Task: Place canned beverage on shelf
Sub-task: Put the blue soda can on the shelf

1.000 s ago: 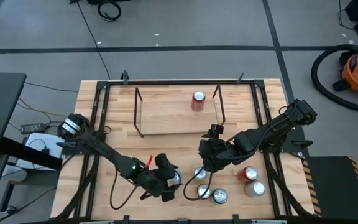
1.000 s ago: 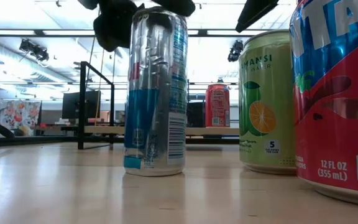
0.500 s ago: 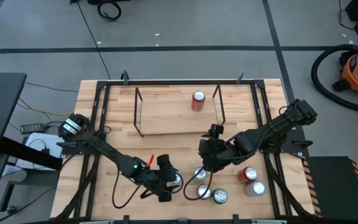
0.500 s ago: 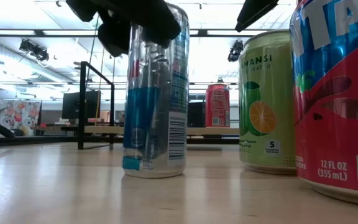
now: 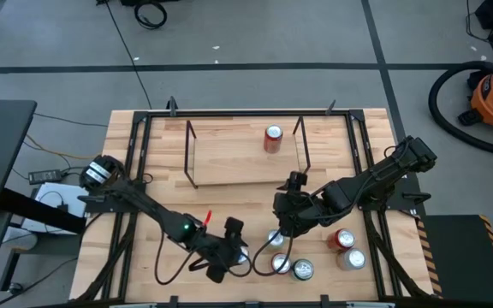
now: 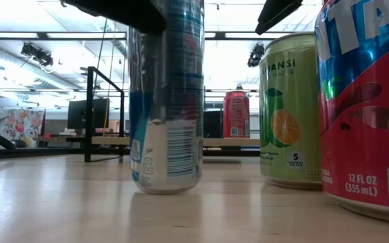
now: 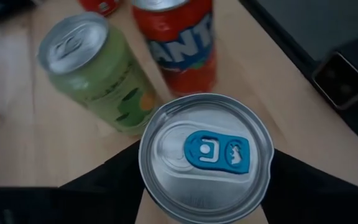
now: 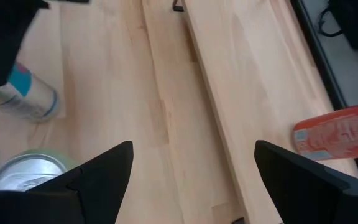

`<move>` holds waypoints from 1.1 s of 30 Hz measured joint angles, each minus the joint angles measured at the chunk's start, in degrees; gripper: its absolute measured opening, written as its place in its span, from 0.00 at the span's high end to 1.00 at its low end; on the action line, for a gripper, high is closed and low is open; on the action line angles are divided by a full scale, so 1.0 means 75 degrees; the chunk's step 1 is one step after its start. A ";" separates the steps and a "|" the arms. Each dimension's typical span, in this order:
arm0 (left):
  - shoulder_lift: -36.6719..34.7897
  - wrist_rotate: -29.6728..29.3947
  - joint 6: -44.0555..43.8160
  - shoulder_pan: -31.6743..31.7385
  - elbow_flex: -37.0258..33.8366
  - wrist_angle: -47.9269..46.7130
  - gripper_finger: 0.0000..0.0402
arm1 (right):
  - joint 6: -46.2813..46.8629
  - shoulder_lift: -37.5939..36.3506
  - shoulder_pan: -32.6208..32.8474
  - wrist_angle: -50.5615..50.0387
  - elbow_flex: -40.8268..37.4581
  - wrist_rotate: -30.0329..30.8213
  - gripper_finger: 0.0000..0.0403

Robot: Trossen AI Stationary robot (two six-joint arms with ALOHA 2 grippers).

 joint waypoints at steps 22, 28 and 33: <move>-0.0203 0.1008 0.0814 0.1271 -0.0085 -0.0819 0.19 | 0.0359 0.0003 0.0039 0.0409 0.0003 -0.0356 0.14; -0.0515 0.0793 0.0545 0.1146 -0.0065 -0.0915 0.16 | 0.0564 0.0009 0.0070 0.0382 0.0009 -0.0353 0.14; -0.0908 -0.0182 0.0175 0.0797 -0.0047 -0.1258 0.16 | 0.0686 0.0009 0.0070 0.0421 0.0009 -0.0353 0.14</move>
